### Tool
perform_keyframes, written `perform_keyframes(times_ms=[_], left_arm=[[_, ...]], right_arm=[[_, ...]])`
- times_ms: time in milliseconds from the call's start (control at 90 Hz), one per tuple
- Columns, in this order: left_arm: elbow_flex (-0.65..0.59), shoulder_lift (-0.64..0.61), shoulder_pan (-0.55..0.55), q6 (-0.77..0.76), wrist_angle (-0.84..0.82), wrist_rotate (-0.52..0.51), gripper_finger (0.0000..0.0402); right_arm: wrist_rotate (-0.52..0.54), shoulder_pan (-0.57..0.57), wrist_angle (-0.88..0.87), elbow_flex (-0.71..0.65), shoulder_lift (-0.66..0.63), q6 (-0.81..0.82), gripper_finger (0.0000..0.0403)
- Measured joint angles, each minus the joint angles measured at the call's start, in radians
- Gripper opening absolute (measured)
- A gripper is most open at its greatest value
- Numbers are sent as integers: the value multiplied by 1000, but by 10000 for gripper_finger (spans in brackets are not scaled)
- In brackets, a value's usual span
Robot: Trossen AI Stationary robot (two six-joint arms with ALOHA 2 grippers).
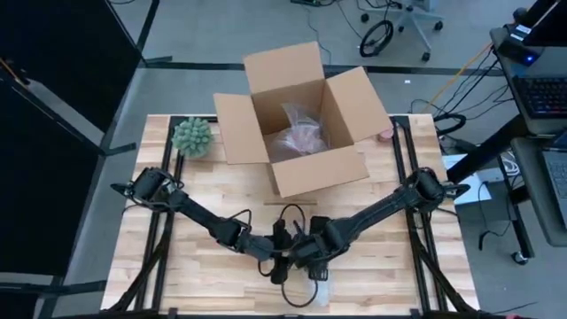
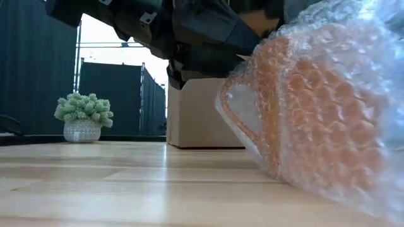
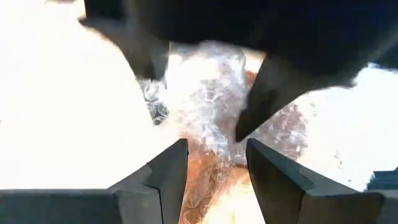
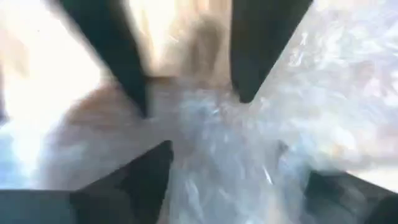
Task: Wrap mug
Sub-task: Wrap the orange mug with the left bubble wrap
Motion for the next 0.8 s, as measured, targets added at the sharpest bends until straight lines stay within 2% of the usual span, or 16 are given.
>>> perform_keyframes(times_ms=[167,378,644,800], left_arm=[[0,0,0,-3,0,0,150],[0,0,0,-6,0,0,150],[0,0,0,-9,1,1,150],[0,0,1,-7,3,3,150]], right_arm=[[9,-1,-33,2,-79,8,312],[89,-4,-49,-2,-94,43,315],[85,-13,154,-177,-13,122,311],[6,-15,338,-307,2,146,280]])
